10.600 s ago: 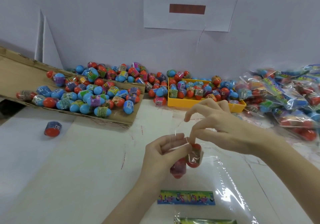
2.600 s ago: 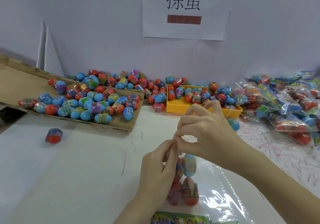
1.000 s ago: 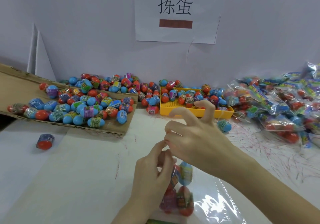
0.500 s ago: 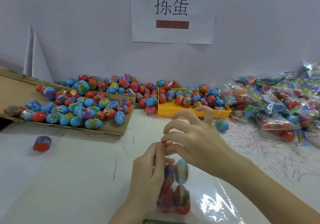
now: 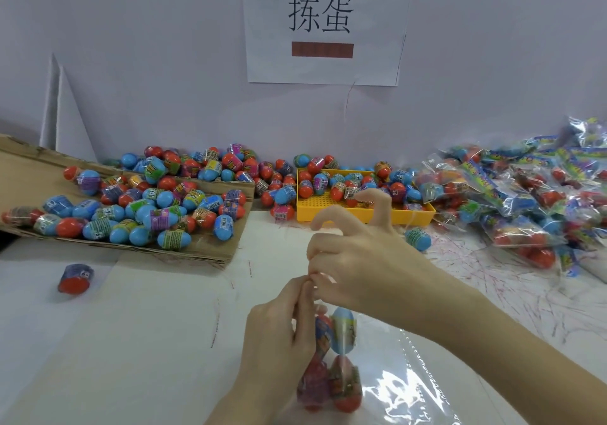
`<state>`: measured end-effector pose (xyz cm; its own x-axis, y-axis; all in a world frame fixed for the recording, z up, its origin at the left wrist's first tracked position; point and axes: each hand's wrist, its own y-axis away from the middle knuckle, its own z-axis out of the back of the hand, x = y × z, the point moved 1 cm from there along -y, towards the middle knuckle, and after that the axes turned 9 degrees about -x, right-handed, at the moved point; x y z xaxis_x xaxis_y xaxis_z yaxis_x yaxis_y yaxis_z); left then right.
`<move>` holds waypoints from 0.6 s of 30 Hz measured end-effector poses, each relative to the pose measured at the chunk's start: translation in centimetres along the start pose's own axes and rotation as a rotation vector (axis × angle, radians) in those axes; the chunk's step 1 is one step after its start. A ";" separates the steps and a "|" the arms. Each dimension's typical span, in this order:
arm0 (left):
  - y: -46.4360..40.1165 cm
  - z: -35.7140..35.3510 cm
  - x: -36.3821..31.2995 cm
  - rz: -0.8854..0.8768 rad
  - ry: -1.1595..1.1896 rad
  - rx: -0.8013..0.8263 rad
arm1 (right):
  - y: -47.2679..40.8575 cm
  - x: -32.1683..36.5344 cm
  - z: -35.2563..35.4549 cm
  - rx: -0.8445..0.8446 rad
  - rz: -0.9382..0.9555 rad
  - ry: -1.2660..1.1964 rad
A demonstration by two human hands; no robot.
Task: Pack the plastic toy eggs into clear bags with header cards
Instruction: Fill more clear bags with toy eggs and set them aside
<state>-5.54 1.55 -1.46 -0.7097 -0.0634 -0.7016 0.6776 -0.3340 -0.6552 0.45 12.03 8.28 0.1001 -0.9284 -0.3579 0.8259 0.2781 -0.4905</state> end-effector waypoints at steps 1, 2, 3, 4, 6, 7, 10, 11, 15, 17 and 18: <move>0.0 0.0 -0.1 -0.002 -0.007 -0.004 | 0.0 0.2 -0.1 -0.004 0.050 0.059; 0.0 0.0 -0.1 -0.004 -0.011 -0.006 | 0.0 0.3 -0.2 -0.006 0.086 0.103; 0.0 0.1 -0.1 -0.002 -0.008 -0.005 | 0.0 0.3 -0.3 -0.006 0.102 0.136; 0.0 0.1 -0.1 -0.001 -0.002 0.001 | 0.1 0.3 -0.4 -0.009 0.105 0.159; 0.1 0.0 0.0 -0.016 -0.003 0.003 | 0.1 0.2 -0.7 -0.033 0.090 0.170; 0.0 0.0 0.0 -0.008 0.006 0.005 | 0.2 0.1 -0.8 -0.052 0.076 0.167; 0.0 0.1 -0.2 0.040 0.056 -0.015 | 0.6 0.4 -1.3 -0.114 -0.025 0.165; -0.1 0.2 -0.3 0.056 0.063 -0.019 | 0.8 0.5 -1.4 -0.137 -0.076 0.153; 0.0 0.2 -0.6 0.161 0.145 -0.017 | 1.1 0.4 -2.2 -0.283 -0.296 0.065; 0.1 0.1 -0.7 0.231 0.242 -0.019 | 1.6 -0.6 -2.7 -0.345 -0.439 -0.029; 0.1 0.1 -0.7 0.260 0.271 -0.026 | 2.0 -1.4 -2.9 -0.343 -0.545 -0.102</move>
<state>-4.99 1.45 -0.98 -0.4390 0.1092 -0.8918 0.8355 -0.3156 -0.4499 0.34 14.64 5.50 -0.2172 -0.9726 0.0830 0.5504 -0.1923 -0.8125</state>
